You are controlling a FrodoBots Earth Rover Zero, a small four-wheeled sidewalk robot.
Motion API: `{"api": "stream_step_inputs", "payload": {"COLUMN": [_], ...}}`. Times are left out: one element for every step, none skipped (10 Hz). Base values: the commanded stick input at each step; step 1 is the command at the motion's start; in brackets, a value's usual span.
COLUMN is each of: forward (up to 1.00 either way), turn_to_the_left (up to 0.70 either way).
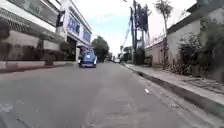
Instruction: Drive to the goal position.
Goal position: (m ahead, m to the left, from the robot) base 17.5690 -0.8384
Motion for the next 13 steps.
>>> {"api": "stream_step_inputs", "payload": {"forward": [1.00,1.00,1.00,1.00,1.00,1.00,1.00,1.00,1.00,1.00,1.00,1.00,1.00], "turn_to_the_left": [0.00,0.00,0.00,0.02,0.03,0.00,0.00,0.00,0.00,0.00,0.03,0.04,0.02]}}
